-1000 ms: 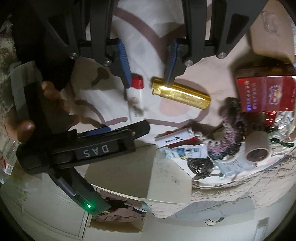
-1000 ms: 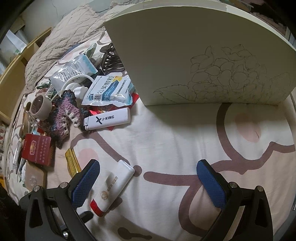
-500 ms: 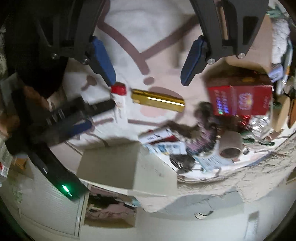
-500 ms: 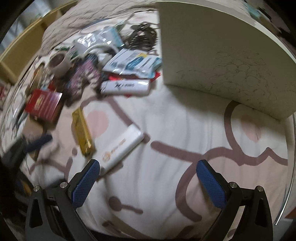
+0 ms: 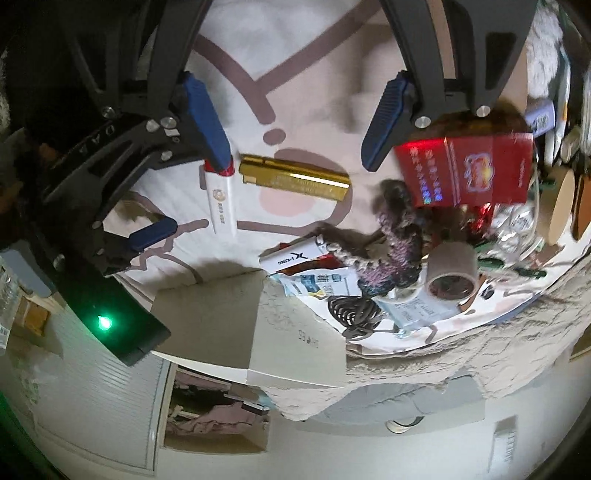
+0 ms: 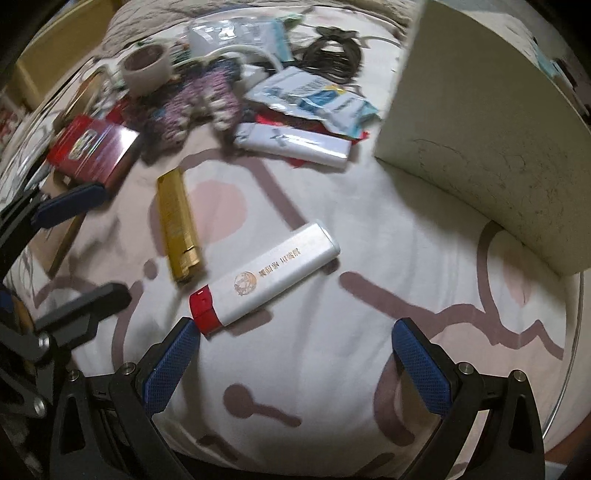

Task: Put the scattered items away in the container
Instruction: 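Align left gripper over the gold lighter while right gripper centers on the white tube, then close left gripper on the gold lighter while right gripper closes on the white tube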

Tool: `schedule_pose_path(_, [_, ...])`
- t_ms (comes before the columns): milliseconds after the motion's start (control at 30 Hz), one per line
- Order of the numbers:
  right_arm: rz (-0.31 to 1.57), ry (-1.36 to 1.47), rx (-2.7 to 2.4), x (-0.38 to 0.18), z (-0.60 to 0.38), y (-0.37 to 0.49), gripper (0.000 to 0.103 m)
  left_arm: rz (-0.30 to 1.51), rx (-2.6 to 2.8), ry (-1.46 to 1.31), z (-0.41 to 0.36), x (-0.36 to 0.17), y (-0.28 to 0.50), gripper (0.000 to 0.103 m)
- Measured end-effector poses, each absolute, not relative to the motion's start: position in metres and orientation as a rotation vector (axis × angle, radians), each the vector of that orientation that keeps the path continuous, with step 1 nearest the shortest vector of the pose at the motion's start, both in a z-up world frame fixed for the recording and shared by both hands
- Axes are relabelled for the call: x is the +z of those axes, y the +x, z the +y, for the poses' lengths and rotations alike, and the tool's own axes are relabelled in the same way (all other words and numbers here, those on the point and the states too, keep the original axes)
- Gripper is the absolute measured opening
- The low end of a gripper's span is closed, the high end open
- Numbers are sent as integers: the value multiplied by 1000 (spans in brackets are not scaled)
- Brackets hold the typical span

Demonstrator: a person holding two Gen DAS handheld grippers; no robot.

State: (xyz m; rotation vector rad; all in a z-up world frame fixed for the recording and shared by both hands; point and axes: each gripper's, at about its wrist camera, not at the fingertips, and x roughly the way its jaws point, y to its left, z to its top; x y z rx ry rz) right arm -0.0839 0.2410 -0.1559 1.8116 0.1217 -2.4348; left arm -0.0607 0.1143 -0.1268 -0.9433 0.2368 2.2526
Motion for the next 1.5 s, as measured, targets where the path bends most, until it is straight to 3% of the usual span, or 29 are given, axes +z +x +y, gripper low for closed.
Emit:
schedule_pose_path(200, [-67,1781,-2440,-152,262,-98,103,272,2231,-972,122,-133,-67,80])
schedule_pose_path(467, [-534,1595,-2396,-139,307,-122,103,254,2205,-987,124,-132,-83,85])
schedule_pose_path(567, [-603,1560,-2347,-140,305,-130,103,236,2174,-1002,127,-132,-94,85])
schedule_pose_path(1233, [-624,1551,-2153,-143,312,-93,103,420,1991,-978,147,-148,-98,84])
schedule_pose_path(1500, [-476,1554,-2217,-140,296,-85,103,452,2029,-969,145,-149,-94,81])
